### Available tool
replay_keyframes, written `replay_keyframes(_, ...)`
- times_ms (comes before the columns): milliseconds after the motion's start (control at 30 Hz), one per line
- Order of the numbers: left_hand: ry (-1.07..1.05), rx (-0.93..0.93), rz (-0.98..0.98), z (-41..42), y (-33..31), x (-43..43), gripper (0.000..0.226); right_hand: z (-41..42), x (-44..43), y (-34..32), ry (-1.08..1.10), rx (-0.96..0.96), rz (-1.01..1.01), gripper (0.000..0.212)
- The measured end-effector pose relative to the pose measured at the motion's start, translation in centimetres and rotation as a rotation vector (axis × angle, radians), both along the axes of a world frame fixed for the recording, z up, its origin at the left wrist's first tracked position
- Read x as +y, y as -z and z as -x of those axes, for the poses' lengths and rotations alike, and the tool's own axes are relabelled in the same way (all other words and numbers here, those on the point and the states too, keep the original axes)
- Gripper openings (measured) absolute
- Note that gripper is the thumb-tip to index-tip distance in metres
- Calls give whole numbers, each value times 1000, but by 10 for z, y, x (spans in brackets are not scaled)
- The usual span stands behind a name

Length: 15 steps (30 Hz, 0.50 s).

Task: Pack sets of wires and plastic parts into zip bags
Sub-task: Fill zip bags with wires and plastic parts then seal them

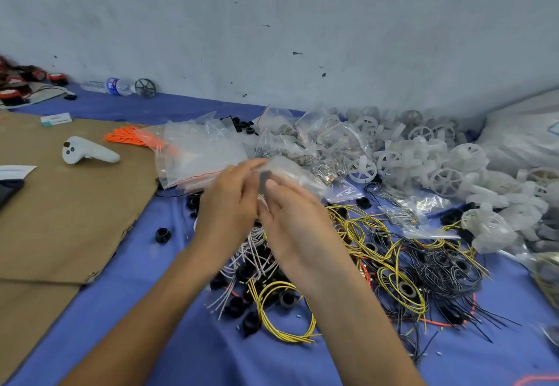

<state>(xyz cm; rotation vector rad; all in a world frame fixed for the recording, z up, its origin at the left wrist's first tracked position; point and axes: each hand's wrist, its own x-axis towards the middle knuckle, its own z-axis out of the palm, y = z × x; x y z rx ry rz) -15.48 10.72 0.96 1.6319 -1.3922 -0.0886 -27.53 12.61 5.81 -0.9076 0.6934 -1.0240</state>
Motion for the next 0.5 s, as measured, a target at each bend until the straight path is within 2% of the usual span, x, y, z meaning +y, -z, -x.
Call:
replay_keyframes(100,-15,209,24,-21,-13,-19,21,15,-4,7,-66,3,140,27)
replay_keyframes(167,15,431,29,-30,-22,-25,22,24,-11,24,-53,141,250,25)
replay_keyframes(233,68,602,35,-33,-27,-26,22,24,-18,49,-12,471,403,26)
replay_keyframes(333,125,657,22,-30,-28,-23,19,8,-37,87,-32,1109,755,24)
replay_keyframes(500,114,635,18,-30,-21,-19,22,-30,-68,120,35,1595,921,39)
